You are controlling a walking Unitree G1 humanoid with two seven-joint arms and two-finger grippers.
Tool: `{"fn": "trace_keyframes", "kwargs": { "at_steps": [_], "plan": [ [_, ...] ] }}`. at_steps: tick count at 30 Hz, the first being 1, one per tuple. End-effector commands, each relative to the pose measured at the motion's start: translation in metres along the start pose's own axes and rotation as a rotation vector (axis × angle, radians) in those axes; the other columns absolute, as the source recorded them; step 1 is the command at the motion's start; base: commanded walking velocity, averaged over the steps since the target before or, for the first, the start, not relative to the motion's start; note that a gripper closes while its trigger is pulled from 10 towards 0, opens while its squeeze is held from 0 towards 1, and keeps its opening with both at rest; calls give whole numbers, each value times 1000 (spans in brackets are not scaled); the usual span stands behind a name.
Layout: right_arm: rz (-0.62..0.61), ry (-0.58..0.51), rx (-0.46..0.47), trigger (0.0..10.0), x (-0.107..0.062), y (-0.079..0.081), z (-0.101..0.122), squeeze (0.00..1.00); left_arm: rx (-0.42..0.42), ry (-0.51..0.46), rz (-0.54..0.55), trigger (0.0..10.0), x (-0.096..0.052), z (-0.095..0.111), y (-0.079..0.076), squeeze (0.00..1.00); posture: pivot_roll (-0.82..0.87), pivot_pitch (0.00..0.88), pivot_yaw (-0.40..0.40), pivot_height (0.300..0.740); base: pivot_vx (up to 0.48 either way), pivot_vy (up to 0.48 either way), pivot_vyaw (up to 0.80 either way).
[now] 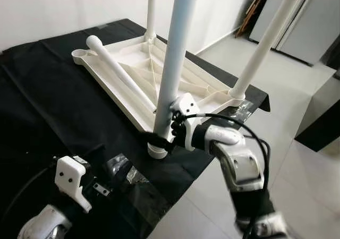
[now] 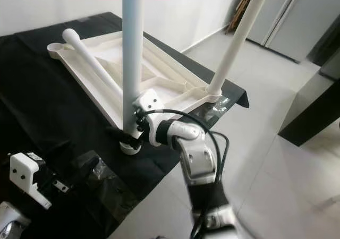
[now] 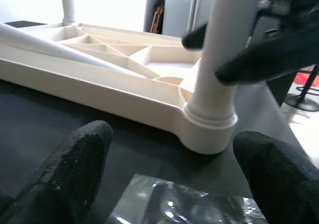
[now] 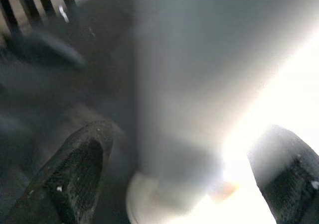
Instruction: Building children table
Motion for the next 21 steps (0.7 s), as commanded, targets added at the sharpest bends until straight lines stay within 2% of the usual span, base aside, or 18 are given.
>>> {"fn": "trace_keyframes", "kwargs": {
  "at_steps": [1, 5, 7, 8, 10, 13, 15, 16, 17, 20, 21],
  "plan": [
    [62, -5, -25, 10000, -3, -7, -5, 0, -9, 2, -3, 10000, -2, 0, -5, 0, -17, 155, -154, 740, 0, 0, 0],
    [58, 2, -28, 10000, -4, -13, -5, 0, -9, 1, -3, 10000, -2, 0, -6, 0, -17, 155, -154, 740, 0, 0, 0],
    [77, 14, -61, 10000, -5, -29, -1, 0, -11, 3, -5, 10000, -4, 1, -8, 0, -2, 173, -152, 740, 0, 0, 0],
    [77, 14, -61, 10000, -5, -29, -1, 0, -11, 3, -5, 10000, -4, 1, -8, 0, -2, 173, -152, 740, 0, 0, 0],
    [101, -13, -67, 10000, -4, -34, 6, 0, -11, 5, -6, 10000, -5, 1, -10, 0, 8, 181, -150, 740, 0, 0, 0],
    [219, -123, -81, 10000, -3, -40, 31, 0, -14, 15, -8, 10000, -9, 2, -14, 0, 19, 194, -145, 740, 0, 0, 0],
    [219, -123, -81, 10000, -3, -40, 31, 0, -14, 15, -8, 10000, -9, 2, -14, 0, 19, 194, -145, 740, 0, 0, 0],
    [264, -136, -83, 10000, -3, -40, 34, 0, -15, 18, -9, 10000, -10, 3, -15, 0, 26, 202, -144, 740, 0, 0, 0],
    [299, -141, -85, 6157, -4, -41, 37, 0, -16, 21, -10, 10000, -11, 3, -16, 0, 31, 207, -143, 740, 0, 0, 0],
    [330, -142, -88, 6157, -5, -42, 38, 0, -16, 23, -10, 10000, -12, 3, -17, 0, 32, 207, -143, 740, 0, 0, 0],
    [359, -146, -91, 0, -6, -43, 40, 0, -17, 25, -9, 10000, -13, 3, -17, 0, 34, 212, -143, 740, 0, 0, 0]
  ]
}}
Point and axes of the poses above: a point about 5 cm out from each wrist's last joint towards the gripper, its own x axis pointing out of the wrist towards the gripper, its own z axis along the axis of the wrist's last joint, y = z × x, the point moved 3 cm from there along x, pointing out of the wrist towards the gripper, and after that the axes turned 7 degrees about -x, right-handed, at the moved point
